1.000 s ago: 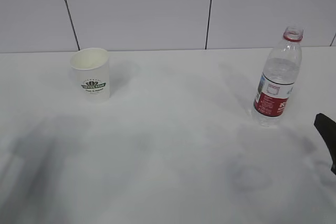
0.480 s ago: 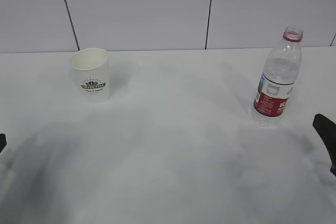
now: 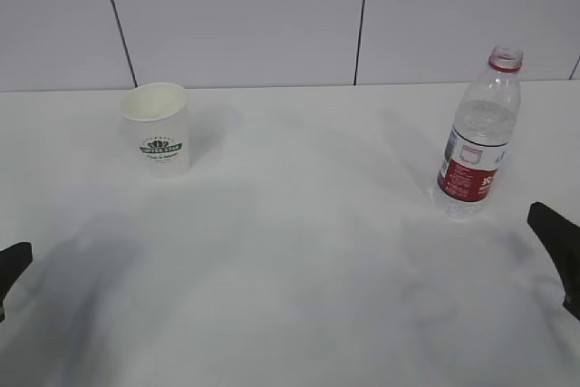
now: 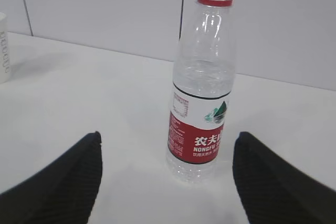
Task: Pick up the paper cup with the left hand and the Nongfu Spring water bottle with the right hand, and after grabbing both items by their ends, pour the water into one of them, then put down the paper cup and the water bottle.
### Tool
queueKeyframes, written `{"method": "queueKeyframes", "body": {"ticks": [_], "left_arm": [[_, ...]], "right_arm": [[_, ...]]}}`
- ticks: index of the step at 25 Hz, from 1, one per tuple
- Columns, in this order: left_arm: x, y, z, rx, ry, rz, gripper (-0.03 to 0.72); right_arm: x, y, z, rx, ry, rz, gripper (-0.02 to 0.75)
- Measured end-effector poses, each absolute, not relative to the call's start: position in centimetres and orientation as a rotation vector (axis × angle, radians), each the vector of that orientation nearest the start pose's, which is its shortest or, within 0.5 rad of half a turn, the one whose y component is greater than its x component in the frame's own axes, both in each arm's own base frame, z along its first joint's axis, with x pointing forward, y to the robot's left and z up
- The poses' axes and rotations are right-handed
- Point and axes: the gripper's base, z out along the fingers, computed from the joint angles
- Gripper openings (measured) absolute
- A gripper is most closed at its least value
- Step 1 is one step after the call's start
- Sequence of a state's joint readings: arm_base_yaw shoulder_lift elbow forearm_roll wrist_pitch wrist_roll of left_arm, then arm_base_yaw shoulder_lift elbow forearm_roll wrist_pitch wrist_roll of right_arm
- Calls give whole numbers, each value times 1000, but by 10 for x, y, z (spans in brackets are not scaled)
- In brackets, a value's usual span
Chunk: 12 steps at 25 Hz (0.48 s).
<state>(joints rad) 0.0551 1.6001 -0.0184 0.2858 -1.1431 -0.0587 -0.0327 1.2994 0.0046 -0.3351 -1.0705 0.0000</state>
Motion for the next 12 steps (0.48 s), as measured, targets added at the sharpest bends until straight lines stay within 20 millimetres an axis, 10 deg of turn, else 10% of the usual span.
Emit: {"method": "queueKeyframes", "body": {"ticks": [12], "left_arm": [[173, -18, 125, 238, 1907, -206, 508]], "right_arm": [[155, 24, 164, -354, 1683, 123, 585]]}}
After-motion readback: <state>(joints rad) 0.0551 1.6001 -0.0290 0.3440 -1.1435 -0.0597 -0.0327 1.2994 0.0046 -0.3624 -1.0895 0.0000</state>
